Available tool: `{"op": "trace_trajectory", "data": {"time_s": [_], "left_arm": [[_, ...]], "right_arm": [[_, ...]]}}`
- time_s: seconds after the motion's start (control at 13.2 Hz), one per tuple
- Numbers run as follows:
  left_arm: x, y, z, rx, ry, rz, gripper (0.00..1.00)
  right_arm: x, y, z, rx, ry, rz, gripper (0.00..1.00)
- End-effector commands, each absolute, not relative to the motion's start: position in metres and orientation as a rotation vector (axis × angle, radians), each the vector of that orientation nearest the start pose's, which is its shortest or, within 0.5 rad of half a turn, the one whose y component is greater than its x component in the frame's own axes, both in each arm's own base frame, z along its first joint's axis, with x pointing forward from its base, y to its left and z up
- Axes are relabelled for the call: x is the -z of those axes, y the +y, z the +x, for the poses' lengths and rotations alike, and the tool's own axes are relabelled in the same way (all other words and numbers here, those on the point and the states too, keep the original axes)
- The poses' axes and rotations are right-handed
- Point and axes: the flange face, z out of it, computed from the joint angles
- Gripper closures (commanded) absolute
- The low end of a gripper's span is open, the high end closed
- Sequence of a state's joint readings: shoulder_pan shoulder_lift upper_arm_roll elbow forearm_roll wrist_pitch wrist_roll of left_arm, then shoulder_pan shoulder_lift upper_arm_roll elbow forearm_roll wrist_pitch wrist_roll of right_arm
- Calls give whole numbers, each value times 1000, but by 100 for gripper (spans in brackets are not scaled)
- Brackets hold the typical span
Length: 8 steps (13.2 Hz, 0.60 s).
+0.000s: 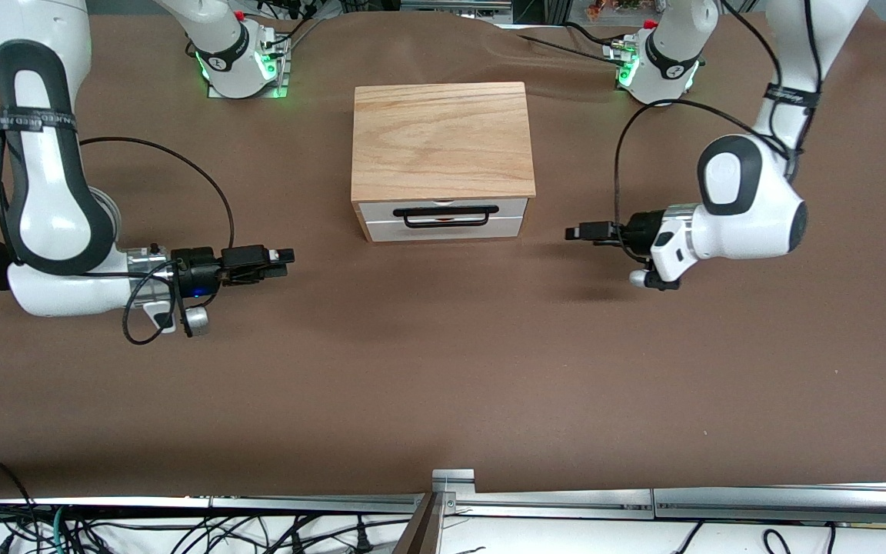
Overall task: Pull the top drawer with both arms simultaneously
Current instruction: 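Move both grippers toward the black drawer handle from either end, then slide the right gripper and the left gripper onto the handle ends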
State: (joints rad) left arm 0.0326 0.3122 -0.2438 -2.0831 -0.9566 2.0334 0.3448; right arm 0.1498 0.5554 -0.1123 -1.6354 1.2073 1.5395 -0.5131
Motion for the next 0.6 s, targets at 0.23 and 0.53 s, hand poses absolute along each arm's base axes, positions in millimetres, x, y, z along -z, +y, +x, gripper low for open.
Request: {"op": "trace_trajectory", "data": {"time_s": [0.23, 0.53], "left_arm": [[-198, -176, 505, 109, -172, 1945, 0], [-167, -220, 484, -15, -115, 1736, 0]], "right_arm": [[-276, 160, 619, -262, -151, -1716, 0], [-244, 193, 608, -213, -178, -1648, 0]]}}
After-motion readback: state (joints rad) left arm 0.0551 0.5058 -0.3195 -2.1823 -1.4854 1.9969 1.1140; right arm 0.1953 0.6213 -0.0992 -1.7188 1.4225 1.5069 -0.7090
